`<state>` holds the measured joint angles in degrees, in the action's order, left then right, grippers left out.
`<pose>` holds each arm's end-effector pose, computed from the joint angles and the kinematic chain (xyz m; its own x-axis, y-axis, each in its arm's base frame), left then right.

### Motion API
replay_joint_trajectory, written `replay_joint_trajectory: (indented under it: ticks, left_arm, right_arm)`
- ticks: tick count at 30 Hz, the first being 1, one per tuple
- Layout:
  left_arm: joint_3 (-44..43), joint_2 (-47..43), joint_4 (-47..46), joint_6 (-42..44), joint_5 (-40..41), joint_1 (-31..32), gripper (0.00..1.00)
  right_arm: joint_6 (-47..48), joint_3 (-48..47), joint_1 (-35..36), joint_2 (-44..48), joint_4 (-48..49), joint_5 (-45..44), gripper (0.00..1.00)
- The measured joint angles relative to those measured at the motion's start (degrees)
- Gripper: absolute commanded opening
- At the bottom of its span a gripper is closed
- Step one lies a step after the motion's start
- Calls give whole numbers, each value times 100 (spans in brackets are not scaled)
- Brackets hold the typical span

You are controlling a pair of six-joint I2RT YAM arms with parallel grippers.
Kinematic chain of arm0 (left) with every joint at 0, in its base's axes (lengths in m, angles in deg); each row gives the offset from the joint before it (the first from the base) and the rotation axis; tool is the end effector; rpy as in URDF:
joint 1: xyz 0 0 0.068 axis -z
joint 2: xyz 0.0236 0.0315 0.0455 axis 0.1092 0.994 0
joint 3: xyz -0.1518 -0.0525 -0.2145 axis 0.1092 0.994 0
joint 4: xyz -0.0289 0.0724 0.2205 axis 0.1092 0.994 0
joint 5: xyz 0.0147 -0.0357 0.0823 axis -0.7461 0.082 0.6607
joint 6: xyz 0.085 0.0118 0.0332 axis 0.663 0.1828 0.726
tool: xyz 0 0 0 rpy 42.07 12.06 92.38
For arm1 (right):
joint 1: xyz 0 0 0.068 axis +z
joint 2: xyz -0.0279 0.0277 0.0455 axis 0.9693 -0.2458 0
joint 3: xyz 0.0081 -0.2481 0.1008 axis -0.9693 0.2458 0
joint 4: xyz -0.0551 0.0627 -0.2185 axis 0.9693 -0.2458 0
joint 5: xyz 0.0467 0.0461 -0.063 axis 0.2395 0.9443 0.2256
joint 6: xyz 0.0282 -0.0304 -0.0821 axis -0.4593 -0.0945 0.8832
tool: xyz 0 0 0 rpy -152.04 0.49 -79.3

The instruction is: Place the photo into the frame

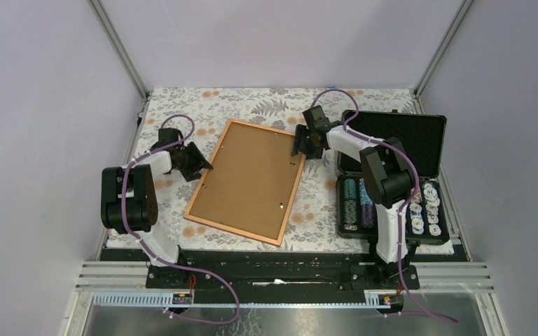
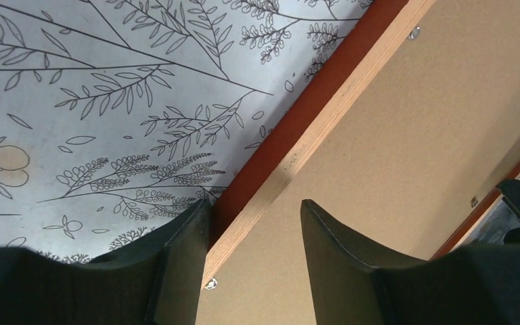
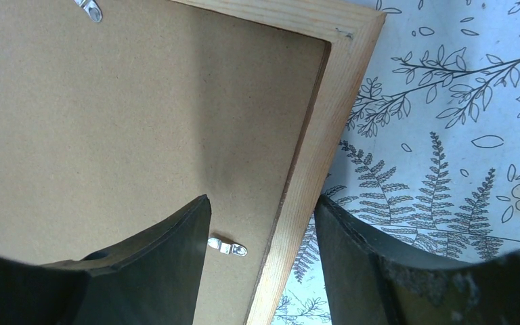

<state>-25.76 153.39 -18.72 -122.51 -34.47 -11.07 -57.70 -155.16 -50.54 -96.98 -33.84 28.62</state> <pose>0.3272 -0.0005 0.1329 -0.7660 -0.5938 -0.2463 -0.4119 0.7475 -0.5211 0.4090 0.1985 0.1386 -0.8528 0.1497 -0.5004 -0.0394 0.9369 0.3474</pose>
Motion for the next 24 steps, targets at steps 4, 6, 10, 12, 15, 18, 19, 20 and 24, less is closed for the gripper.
replay_joint_trajectory:
  ticks: [4, 6, 10, 12, 15, 18, 19, 20, 24]
  left_arm:
    - [-2, 26, 52, 90, 81, 11, 46]
    - [-4, 42, 61, 103, 114, 11, 43]
    - [-4, 61, 55, 74, 111, 20, 36]
    - [-4, 61, 50, 76, 111, 37, 34]
    - [-4, 68, 48, 79, 111, 42, 31]
    - [-13, 76, 50, 76, 96, 42, 30]
    - [-13, 79, 46, 72, 83, 48, 30]
    - [-13, 85, 46, 61, 61, 61, 30]
    - [-13, 87, 46, 55, 42, 94, 28]
  right_arm:
    - [20, 2, 0, 4, -7, -13, 65]
    - [26, 28, 0, 28, -9, -24, 66]
    - [26, 173, 4, 133, -20, -50, 67]
    - [20, 208, 13, 160, -39, -24, 67]
    - [13, 208, 17, 166, -76, 2, 67]
    - [-26, 278, 31, 214, -94, 7, 68]
    - [-42, 306, 39, 240, -114, 7, 68]
    - [-52, 332, 59, 267, -162, 7, 68]
    - [-107, 341, 109, 286, -284, -35, 67]
